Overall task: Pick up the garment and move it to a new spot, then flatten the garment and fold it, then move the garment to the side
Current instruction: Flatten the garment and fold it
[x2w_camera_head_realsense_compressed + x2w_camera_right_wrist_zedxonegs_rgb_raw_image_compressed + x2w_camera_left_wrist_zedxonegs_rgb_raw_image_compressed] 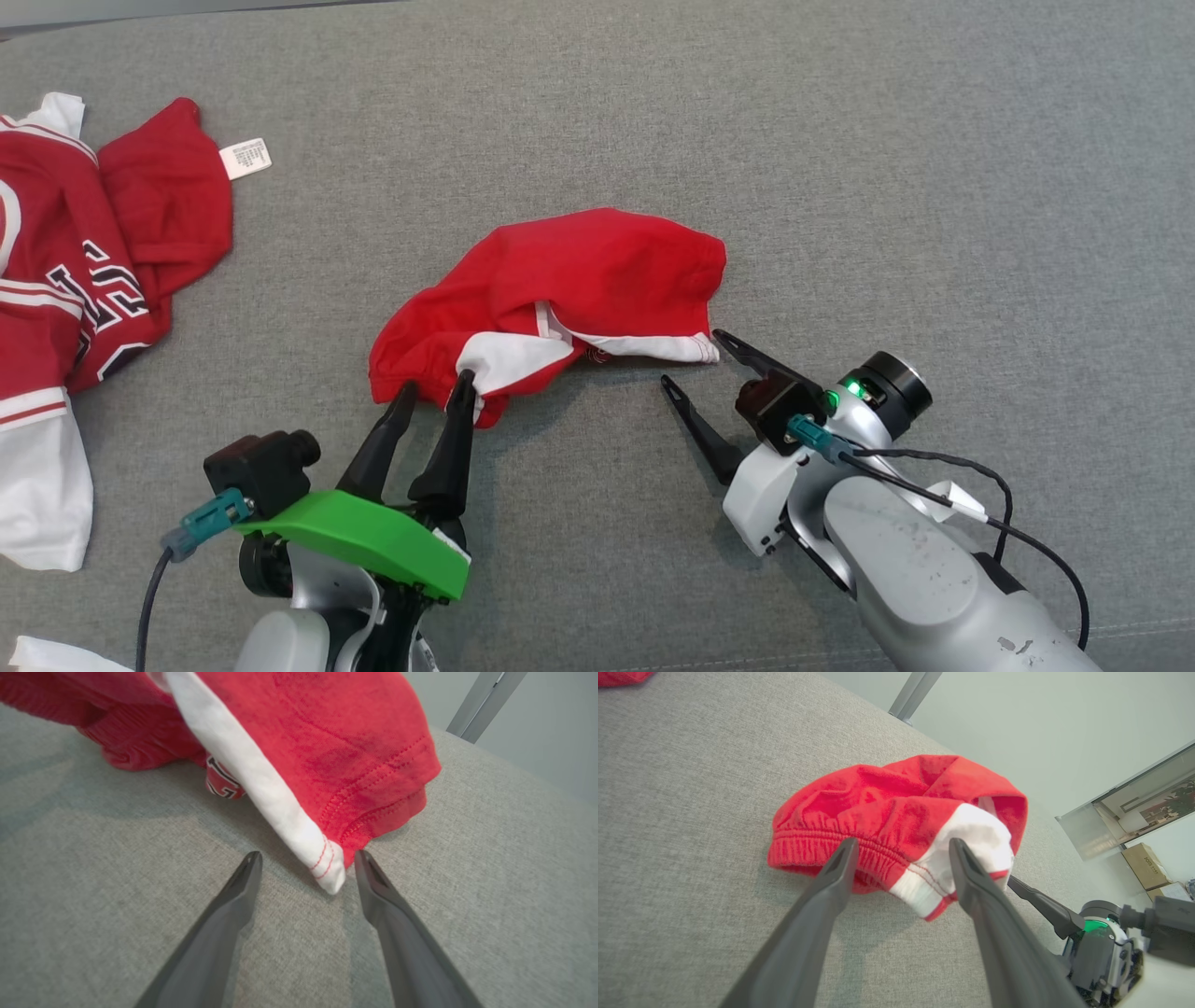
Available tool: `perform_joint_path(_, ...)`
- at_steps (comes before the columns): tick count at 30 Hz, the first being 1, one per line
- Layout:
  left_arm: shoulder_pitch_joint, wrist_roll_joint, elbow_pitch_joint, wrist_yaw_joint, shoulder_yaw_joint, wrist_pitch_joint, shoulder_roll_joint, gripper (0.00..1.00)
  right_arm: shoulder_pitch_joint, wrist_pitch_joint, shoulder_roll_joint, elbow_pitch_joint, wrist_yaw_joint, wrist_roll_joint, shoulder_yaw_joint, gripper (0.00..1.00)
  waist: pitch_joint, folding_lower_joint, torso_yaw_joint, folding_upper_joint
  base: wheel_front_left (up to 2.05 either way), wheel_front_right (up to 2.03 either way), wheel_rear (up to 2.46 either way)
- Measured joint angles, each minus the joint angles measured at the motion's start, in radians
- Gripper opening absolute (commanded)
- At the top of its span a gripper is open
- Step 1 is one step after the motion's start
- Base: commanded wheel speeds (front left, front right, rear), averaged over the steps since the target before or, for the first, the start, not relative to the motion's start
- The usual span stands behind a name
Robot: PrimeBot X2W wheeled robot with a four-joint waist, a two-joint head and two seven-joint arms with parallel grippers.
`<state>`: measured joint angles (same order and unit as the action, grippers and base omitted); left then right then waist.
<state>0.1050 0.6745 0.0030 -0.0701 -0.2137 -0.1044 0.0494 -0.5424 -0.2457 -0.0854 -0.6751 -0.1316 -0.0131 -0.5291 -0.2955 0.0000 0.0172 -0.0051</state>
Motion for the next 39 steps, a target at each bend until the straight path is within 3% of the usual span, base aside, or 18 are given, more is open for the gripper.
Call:
perform_joint_path(4, -0.020, 0.008, -0.034, 0.005, -0.009, -0.019, 0.000, 1.00, -0.003, -0.007, 0.006, -0.016, 0.000, 0.000, 0.002, 0.90, -0.002, 0.0000, 0.002, 0.0000, 0.00, 0.00, 0.00)
perform_joint_path(11, -0.045, 0.030, -0.078, 0.010, -0.014, -0.051, 0.003, 1.00, -0.021, -0.013, 0.013, -0.034, 0.000, -0.002, 0.012, 1.00, -0.013, 0.0000, 0.008, 0.0000, 0.00, 0.00, 0.00)
perform_joint_path(19, -0.072, 0.082, -0.093, 0.031, 0.000, -0.066, 0.003, 1.00, -0.024, -0.016, 0.017, -0.038, 0.000, -0.004, 0.009, 1.00, -0.016, 0.0000, 0.010, 0.0000, 0.00, 0.00, 0.00)
perform_joint_path(26, -0.119, 0.218, -0.124, 0.053, 0.030, -0.081, 0.003, 1.00, -0.025, -0.016, 0.018, -0.030, 0.000, -0.004, 0.001, 1.00, -0.011, 0.0000, 0.011, 0.0000, 0.00, 0.00, 0.00)
perform_joint_path(31, -0.128, 0.306, -0.103, 0.047, 0.011, -0.098, 0.002, 1.00, -0.027, -0.016, 0.014, -0.022, 0.000, -0.004, -0.002, 1.00, -0.016, 0.0000, 0.015, 0.0000, 0.00, 0.00, 0.00)
perform_joint_path(39, -0.056, 0.319, -0.037, 0.032, -0.025, -0.049, 0.001, 1.00, -0.039, -0.016, 0.009, -0.014, 0.000, -0.001, -0.012, 1.00, -0.034, 0.0000, 0.012, 0.0000, 0.00, 0.00, 0.00)
